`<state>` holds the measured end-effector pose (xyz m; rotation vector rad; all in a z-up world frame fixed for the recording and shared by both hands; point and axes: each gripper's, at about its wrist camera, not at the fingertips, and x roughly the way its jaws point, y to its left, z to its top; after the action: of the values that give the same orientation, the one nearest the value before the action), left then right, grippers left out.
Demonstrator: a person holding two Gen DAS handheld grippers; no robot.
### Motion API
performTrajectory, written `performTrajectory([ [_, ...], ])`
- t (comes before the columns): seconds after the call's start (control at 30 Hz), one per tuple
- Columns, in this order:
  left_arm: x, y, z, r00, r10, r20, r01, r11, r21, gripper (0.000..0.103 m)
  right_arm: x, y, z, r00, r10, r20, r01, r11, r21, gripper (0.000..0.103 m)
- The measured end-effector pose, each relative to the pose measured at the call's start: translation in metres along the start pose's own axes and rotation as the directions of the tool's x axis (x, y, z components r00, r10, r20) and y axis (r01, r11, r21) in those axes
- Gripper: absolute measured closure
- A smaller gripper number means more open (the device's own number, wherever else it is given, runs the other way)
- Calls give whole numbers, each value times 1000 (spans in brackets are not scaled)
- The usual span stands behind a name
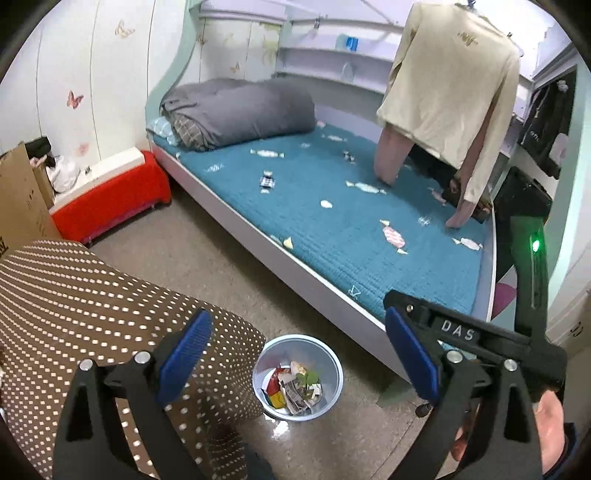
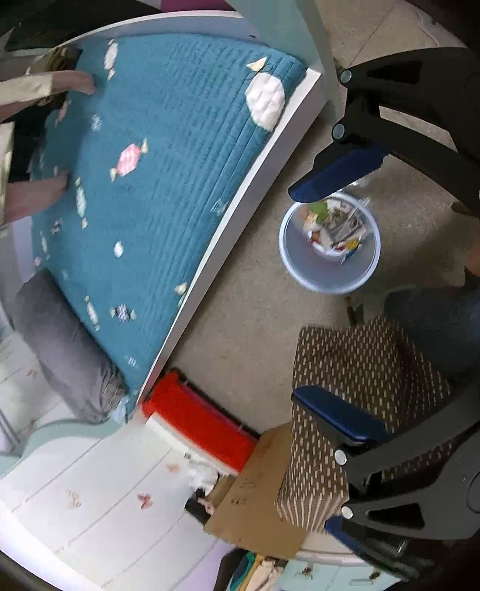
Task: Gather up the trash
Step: 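Move both open tools back toward the table, then grasp the blue-white tissue pack with the right tool while the left tool grasps the small white bottle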
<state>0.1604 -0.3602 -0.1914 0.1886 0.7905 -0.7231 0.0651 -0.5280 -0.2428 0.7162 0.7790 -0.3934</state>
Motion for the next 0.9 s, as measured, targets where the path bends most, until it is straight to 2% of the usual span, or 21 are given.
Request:
performTrajectory([
  [0.1,-23,2,-1,999,-10,38,10,1000,2,10,-17,16,1,999,12,37,-11,1000,-29,6],
  [0.27,-54,20,-1,996,-51,70,55,997,-58,10,-42,40,1,996,20,83,-15,998,-63,6],
  [0.53,-107,58,-10,989,-16,147,35,992,-124,10,-69,90,-5,989,87,117,-69,986,-150,6],
  [0.63,-126,74,-12,984,25,178,1,989,-147,10,-76,112,-9,986,116,122,-93,979,-184,6],
  [0.83,-158,111,-18,975,74,211,-30,979,-204,10,-76,157,-21,983,154,96,-124,956,-268,6],
  [0.9,-170,126,-24,971,114,212,-65,972,-224,10,-74,169,-26,983,165,79,-137,949,-283,6],
])
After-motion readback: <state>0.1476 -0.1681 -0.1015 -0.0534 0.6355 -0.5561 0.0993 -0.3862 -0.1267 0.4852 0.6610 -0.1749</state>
